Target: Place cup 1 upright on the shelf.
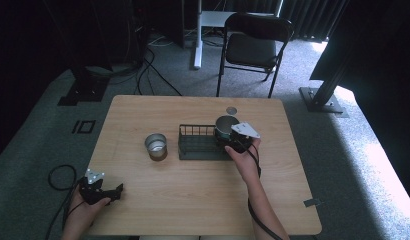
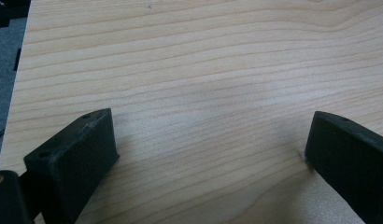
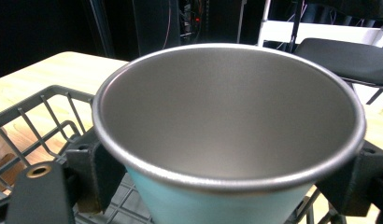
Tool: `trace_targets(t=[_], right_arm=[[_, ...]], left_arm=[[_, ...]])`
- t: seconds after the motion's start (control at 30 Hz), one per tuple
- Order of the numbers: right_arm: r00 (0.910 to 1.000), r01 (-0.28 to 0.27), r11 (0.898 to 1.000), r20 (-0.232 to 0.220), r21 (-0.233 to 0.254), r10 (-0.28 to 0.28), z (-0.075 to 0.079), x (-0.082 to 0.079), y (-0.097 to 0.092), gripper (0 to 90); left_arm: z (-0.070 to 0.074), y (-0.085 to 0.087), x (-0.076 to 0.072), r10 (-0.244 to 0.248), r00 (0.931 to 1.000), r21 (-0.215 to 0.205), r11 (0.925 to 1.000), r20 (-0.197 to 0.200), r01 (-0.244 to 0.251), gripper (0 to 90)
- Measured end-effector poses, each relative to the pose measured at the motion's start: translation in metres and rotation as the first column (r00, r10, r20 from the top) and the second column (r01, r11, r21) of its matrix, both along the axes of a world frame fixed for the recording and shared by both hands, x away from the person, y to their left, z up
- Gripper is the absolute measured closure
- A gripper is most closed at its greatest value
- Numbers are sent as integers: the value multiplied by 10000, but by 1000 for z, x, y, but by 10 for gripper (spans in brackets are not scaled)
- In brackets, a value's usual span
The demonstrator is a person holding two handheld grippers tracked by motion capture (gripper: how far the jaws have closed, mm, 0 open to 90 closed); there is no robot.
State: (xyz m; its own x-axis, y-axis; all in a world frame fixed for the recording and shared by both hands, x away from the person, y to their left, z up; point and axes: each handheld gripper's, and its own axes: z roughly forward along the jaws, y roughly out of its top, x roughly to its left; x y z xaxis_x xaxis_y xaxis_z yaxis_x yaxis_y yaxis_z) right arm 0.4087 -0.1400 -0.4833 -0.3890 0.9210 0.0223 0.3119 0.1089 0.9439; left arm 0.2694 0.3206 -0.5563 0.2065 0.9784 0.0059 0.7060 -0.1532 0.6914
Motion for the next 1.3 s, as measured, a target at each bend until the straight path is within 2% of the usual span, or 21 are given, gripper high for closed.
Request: trace_targets(t=[0.23,0.47,0.53,0.63,1.07,1.3], right_arm=[[9999,75,10000,104,-22,-75,-2,-3,0,142],[9999,-68,9998,-79,189,70,0,-3,-2,128],[9998,-198,9998,-85,-97,197,1,-4,-3,122],[9995,-252,9993,-189,268,257,3,-6,-5,110],[9986,-483,9984,-248,-307,475,6,-15,-9,110],[9988,-495,9982,-64,-347,493,9,-21,-16,110]], left_arm=[[0,0,0,-1,10000,2,10000,-1,1,28],[0,0,0,-2,10000,3,10000,-3,2,28],[0,0,0,1,10000,2,10000,-2,-1,28],[0,0,0,-1,10000,2,10000,-2,1,28],[0,0,0,-2,10000,2,10000,-2,2,28],[0,0,0,-2,10000,3,10000,-3,2,28]])
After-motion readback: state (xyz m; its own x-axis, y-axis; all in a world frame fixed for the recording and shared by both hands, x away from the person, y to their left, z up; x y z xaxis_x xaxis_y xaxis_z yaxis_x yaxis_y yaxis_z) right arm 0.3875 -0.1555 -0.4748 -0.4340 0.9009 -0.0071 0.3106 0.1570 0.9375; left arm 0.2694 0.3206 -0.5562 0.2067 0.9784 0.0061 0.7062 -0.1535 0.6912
